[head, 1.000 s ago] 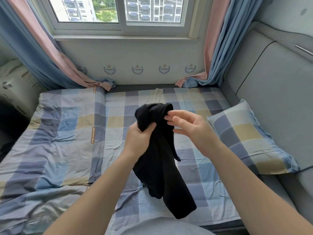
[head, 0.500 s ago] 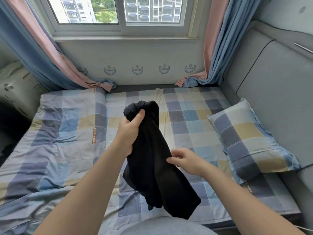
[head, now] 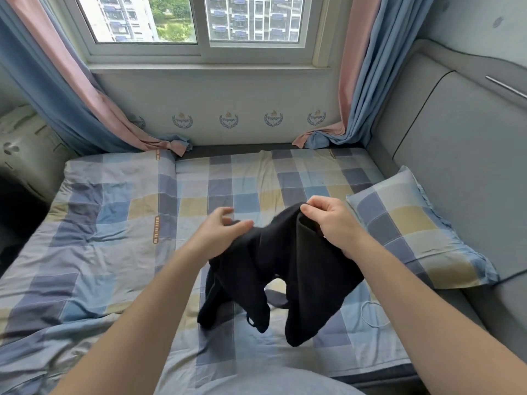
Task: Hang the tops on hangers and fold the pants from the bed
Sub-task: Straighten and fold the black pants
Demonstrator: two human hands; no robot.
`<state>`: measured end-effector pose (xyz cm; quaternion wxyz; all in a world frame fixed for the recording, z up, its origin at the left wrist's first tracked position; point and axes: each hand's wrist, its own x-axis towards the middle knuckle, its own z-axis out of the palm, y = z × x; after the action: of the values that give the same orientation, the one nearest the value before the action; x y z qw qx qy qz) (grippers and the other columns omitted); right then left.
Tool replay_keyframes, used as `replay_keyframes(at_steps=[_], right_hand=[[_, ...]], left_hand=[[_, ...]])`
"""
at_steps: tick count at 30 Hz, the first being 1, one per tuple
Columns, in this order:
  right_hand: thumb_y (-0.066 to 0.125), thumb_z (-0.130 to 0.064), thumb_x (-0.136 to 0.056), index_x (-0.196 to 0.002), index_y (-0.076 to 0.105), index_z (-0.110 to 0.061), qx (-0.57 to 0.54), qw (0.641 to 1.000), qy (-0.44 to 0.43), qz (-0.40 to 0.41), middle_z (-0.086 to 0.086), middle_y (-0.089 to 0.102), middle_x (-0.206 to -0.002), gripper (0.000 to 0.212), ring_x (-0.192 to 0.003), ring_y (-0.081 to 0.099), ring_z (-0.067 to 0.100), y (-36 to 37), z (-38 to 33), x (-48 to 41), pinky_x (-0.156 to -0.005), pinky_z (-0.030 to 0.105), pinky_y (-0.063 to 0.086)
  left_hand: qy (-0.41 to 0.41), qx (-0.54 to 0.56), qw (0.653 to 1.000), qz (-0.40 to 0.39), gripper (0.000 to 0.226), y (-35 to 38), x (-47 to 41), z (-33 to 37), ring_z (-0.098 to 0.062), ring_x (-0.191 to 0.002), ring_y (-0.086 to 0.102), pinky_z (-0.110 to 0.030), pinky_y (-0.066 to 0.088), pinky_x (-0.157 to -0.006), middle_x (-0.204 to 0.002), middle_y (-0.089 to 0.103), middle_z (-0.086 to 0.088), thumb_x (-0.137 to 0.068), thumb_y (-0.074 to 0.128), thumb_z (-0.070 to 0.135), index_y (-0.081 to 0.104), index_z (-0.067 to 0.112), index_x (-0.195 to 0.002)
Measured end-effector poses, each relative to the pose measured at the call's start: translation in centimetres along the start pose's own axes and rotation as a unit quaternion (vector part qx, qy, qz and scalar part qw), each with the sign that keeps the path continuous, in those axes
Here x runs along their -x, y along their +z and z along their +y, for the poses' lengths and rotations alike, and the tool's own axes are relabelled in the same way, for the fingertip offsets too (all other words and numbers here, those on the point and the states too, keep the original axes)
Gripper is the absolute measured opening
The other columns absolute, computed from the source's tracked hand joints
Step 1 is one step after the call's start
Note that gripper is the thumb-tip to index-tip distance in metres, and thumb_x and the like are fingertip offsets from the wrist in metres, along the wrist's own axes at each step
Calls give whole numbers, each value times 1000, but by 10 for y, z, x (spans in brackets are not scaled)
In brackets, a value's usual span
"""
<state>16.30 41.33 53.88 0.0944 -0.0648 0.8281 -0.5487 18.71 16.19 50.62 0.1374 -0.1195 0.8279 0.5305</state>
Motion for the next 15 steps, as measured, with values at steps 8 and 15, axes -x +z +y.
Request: replay_keyframes(at_steps=[8, 15], right_hand=[[56, -18, -102, -74, 62, -15, -208, 977, 49, -17, 2, 60, -67, 29, -62, 63, 16, 12, -28, -2, -55, 26, 53], [55, -14, -102, -76, 60, -10, -290, 955, 50, -36, 5, 63, -67, 27, -60, 65, 17, 10, -38, -1, -58, 26, 56]], left_hand=[[83, 24, 965, -246, 78, 60, 27, -8, 3, -115, 61, -20, 52, -94, -121, 66, 21, -67, 84, 51, 47, 43, -135], [191, 49, 978, -66, 20, 72, 20, -1, -7, -105, 67, -43, 54, -95, -107, 73, 17, -88, 65, 44, 65, 45, -108]])
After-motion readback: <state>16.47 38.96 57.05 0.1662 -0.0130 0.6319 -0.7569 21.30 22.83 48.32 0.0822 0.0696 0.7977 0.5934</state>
